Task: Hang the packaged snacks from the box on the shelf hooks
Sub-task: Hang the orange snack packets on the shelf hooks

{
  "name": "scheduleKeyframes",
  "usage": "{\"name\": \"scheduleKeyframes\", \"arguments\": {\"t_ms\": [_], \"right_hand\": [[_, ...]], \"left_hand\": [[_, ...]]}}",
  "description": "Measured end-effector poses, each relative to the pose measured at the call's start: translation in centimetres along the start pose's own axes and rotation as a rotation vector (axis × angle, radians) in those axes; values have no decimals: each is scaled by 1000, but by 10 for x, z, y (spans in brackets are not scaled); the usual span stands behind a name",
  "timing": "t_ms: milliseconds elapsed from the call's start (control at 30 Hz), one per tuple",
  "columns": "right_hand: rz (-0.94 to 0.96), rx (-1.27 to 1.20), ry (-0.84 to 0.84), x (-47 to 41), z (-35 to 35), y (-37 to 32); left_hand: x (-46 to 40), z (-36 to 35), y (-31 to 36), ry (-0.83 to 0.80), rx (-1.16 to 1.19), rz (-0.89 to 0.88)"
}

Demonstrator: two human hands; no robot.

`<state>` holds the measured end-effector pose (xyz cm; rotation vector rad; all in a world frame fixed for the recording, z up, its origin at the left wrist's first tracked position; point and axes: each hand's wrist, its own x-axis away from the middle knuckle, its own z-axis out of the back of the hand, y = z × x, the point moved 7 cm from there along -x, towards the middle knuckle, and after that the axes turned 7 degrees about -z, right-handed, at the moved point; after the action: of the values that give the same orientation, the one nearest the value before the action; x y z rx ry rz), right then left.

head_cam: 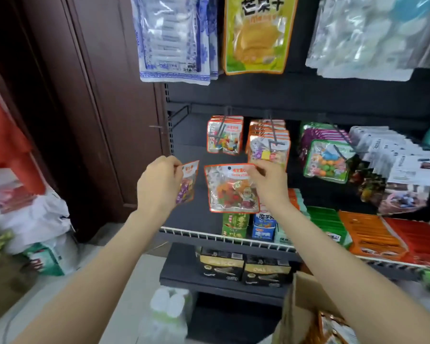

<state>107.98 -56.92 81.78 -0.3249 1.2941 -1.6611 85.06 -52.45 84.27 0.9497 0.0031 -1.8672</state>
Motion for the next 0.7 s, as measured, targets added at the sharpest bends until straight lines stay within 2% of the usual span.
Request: {"name": "scheduleKeyframes", "arguments": {"t_ms": [167,333,567,700], "right_hand": [[-81,0,111,-46,-51,-9],[-155,33,228,-66,-65,-3],[-58,193,357,-66,-60,-4],[0,325,374,-70,-64,-12]], "left_hand": [[-43,-13,-37,-54,-1,-38],[-68,-32,-54,-90,49,-58],[-79,-46,-57,-110,133,-87],[-82,-46,-58,-99,162,-96]]}}
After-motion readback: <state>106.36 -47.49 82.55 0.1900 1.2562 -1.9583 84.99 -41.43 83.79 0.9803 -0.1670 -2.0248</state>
